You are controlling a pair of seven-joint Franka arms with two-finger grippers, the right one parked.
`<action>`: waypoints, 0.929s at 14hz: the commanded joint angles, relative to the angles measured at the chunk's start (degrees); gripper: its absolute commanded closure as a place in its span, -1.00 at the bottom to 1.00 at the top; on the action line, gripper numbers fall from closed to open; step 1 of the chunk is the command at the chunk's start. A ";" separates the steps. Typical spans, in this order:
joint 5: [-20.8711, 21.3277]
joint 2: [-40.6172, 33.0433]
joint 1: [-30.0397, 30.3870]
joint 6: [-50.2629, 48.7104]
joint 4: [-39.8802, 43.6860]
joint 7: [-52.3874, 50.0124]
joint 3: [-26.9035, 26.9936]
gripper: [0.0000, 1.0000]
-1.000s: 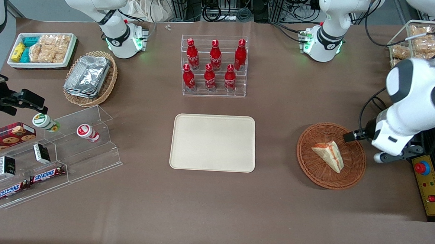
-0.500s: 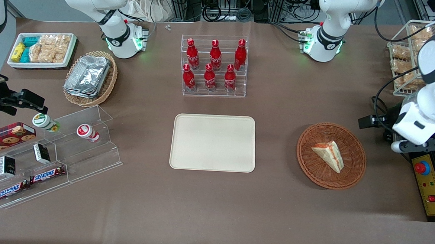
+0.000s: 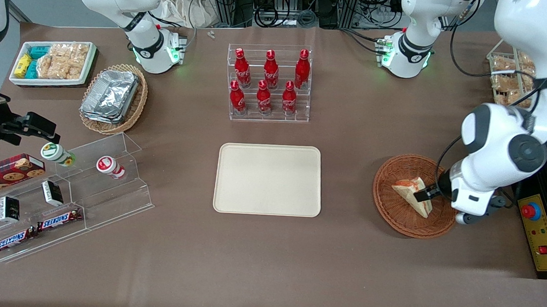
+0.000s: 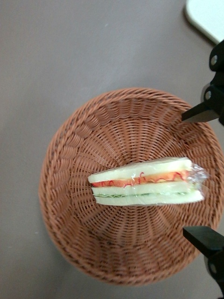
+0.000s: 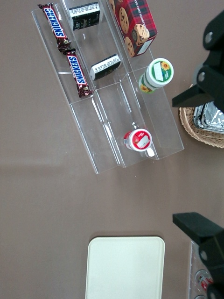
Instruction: Place sandwich from basket to tray
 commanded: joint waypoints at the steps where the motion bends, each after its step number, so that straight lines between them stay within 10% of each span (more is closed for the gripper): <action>1: 1.20 0.99 -0.04 2.21 -1.06 -8.68 0.08 -1.00; 13: 5.85 3.62 -0.04 8.10 -7.66 -9.93 0.08 -1.00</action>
